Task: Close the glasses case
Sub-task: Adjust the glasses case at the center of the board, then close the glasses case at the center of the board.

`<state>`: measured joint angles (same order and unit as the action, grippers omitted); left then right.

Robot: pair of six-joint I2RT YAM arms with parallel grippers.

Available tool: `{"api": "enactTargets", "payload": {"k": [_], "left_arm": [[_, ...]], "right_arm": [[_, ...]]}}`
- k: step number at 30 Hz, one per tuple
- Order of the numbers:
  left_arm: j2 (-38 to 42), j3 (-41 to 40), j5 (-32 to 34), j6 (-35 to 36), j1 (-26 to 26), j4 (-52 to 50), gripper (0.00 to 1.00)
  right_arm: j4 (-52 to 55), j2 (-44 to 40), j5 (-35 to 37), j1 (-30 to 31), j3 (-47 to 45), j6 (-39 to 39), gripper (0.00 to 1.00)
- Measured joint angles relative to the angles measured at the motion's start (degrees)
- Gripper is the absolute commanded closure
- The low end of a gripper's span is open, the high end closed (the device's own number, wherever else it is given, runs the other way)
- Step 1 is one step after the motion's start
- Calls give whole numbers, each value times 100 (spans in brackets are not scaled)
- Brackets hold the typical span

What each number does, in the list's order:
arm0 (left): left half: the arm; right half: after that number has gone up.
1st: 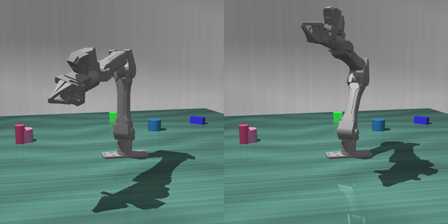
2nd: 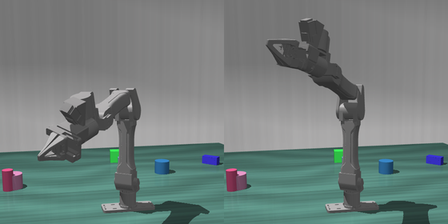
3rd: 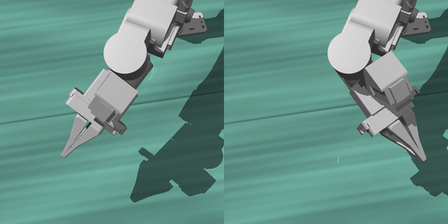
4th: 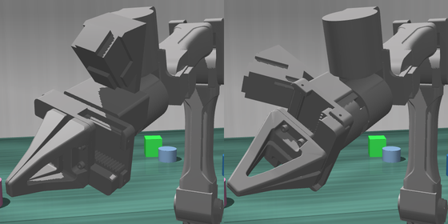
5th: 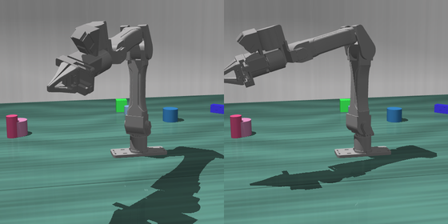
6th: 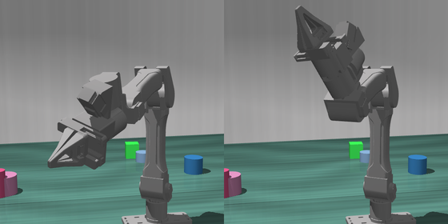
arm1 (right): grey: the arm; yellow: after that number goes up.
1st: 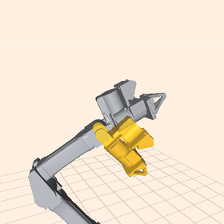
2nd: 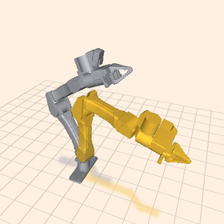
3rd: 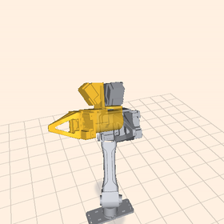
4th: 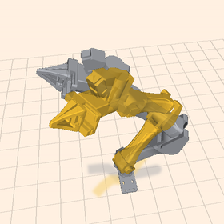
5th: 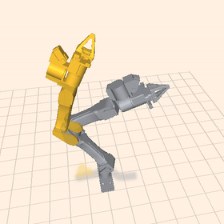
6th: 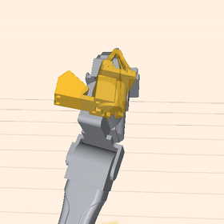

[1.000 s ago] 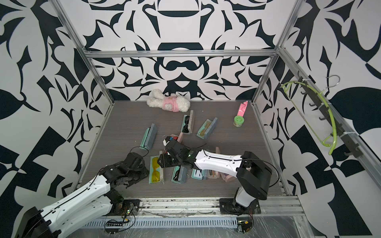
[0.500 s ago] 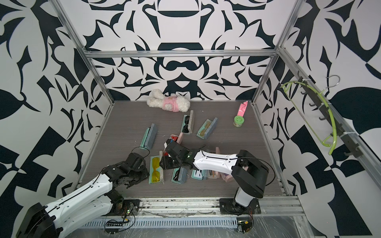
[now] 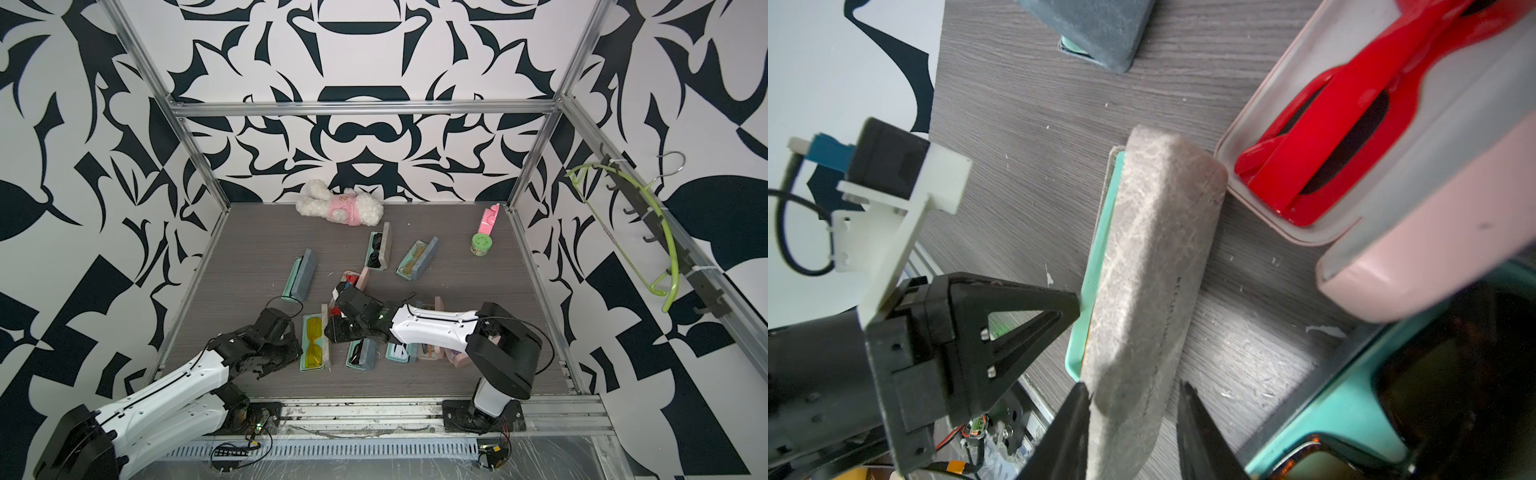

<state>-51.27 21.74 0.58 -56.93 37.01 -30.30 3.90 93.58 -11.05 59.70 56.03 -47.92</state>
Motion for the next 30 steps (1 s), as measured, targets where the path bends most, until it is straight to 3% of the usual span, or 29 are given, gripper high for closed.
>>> {"api": "enactTargets", "payload": {"k": [16, 30], "left_arm": [[-57, -26, -94, 87, 0, 166, 87], [-61, -66, -142, 129, -4, 245, 87]], "right_arm": [[-273, 105, -63, 0, -7, -9, 70], [-457, 199, -136, 0, -7, -33, 74]]}}
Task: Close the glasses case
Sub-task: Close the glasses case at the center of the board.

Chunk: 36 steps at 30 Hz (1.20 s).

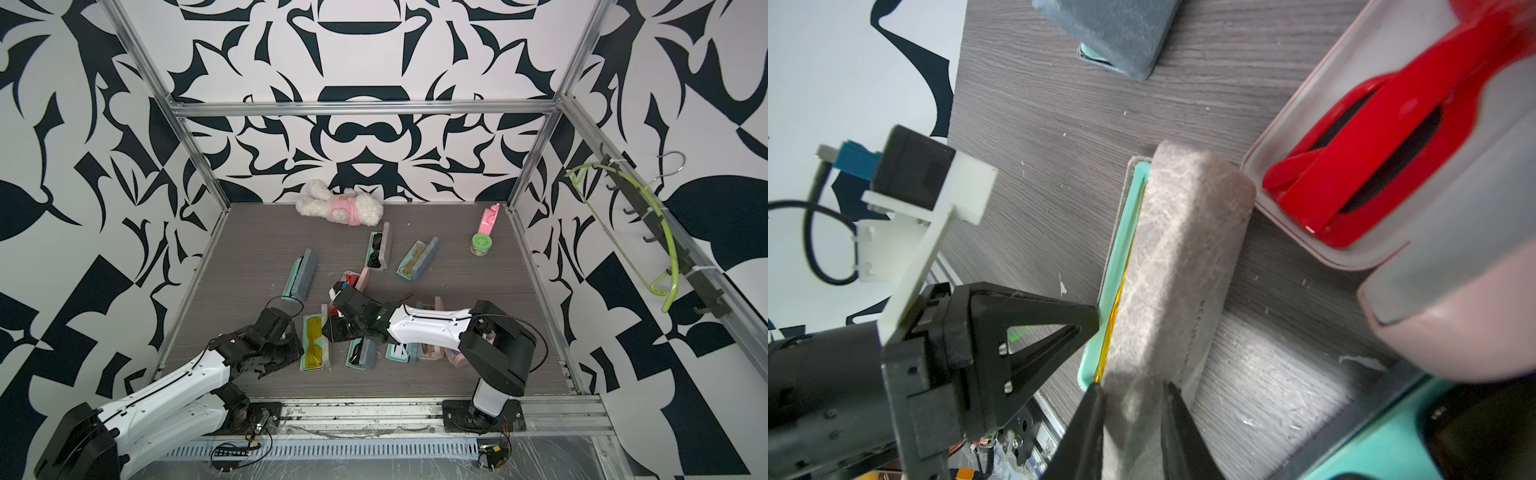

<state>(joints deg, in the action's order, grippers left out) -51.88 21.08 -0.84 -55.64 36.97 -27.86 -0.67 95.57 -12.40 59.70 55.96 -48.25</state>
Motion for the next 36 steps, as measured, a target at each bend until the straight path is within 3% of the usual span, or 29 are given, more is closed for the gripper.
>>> {"api": "enactTargets", "payload": {"k": [36], "left_arm": [[-46, -11, -9, 109, 0, 31, 90]], "right_arm": [[-393, 160, -175, 2, -26, -114, 76]]}}
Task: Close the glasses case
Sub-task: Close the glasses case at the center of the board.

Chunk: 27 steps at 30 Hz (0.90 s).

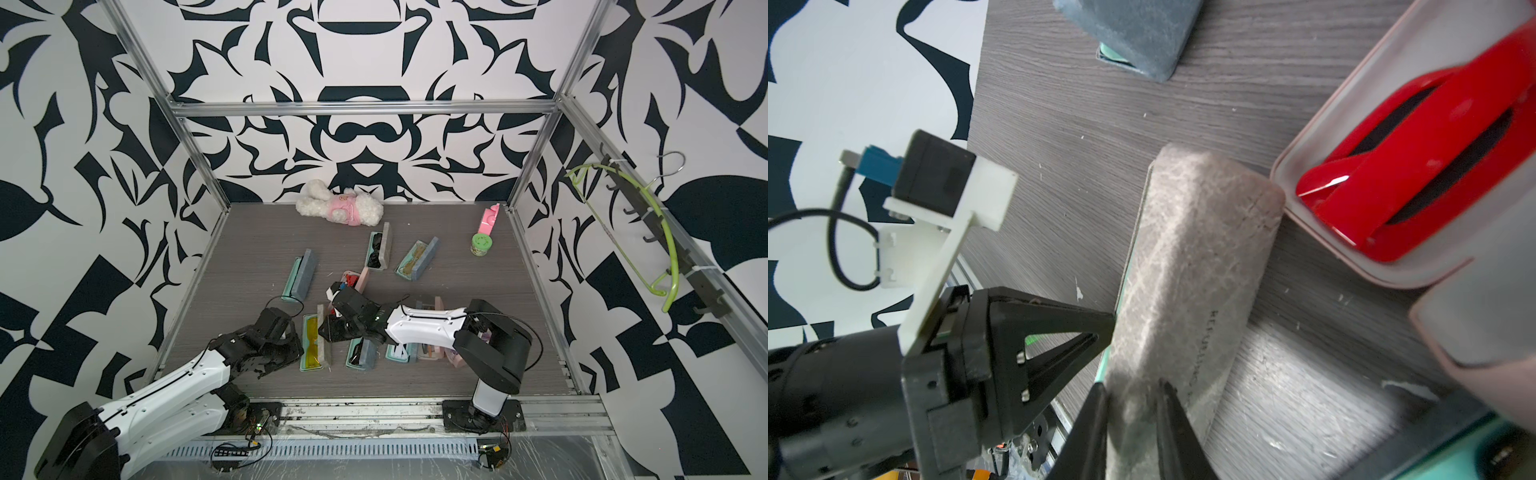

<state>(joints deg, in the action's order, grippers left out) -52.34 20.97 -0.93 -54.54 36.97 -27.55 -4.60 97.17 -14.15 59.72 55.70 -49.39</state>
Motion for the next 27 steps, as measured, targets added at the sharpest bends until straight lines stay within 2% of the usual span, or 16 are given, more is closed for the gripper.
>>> {"api": "enactTargets", "payload": {"k": [10, 27], "left_arm": [[0, 0, -2, 2, 0, 2, 90], [166, -96, -46, 20, 0, 96, 90]], "right_arm": [[-170, 133, -70, 44, 61, -22, 79], [-264, 955, -162, 199, 505, -87, 81]]}}
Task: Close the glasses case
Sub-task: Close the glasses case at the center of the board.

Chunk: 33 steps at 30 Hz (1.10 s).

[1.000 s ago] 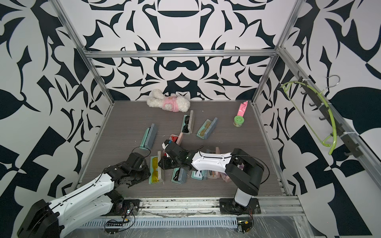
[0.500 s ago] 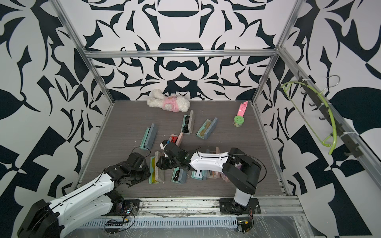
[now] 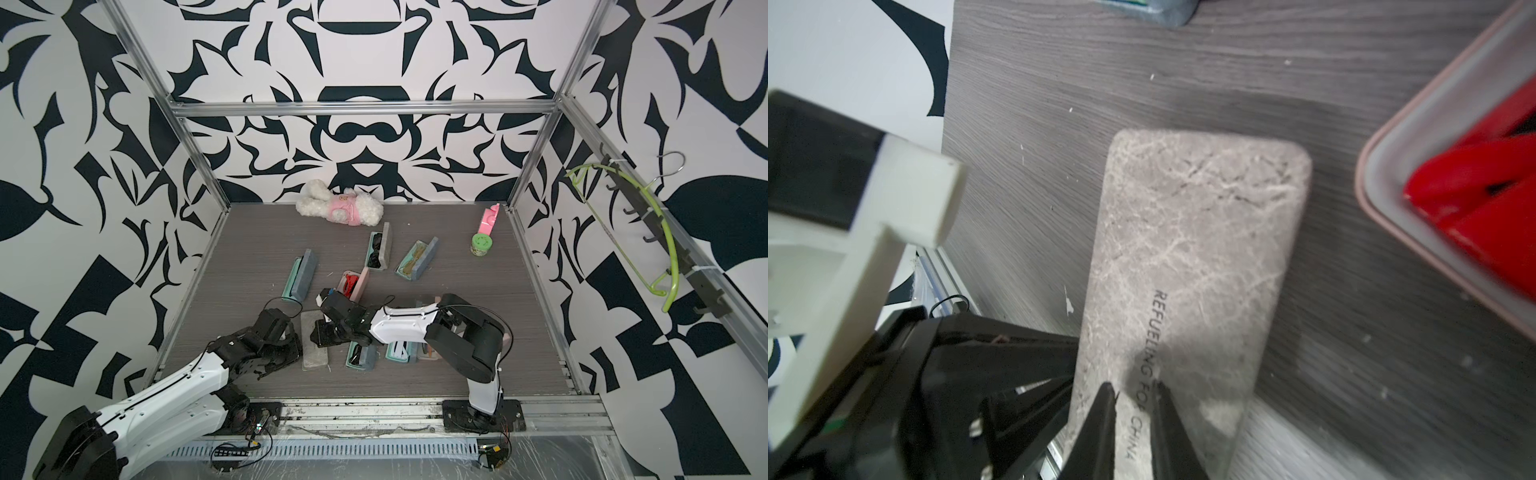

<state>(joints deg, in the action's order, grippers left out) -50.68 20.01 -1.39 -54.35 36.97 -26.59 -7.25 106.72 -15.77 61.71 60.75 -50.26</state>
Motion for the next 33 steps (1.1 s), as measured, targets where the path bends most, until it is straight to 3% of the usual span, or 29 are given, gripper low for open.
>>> {"api": "enactTargets", "payload": {"k": [10, 20, 22, 28, 33], "left_arm": [[387, 33, 118, -7, 0, -350, 88], [695, 734, 415, 35, -7, -1064, 81], [769, 881, 424, 31, -7, -1156, 77], [1040, 1453, 490, 44, -7, -1427, 51], [1331, 1746, 531, 28, -7, -1655, 31]], "right_arm": [[70, 166, -9, 70, 140, -94, 80], [109, 212, 44, 175, 258, -223, 76], [109, 199, 52, 177, 262, -243, 73], [319, -155, 195, 181, 225, -293, 61], [413, -935, 424, 164, -39, -289, 39]]}}
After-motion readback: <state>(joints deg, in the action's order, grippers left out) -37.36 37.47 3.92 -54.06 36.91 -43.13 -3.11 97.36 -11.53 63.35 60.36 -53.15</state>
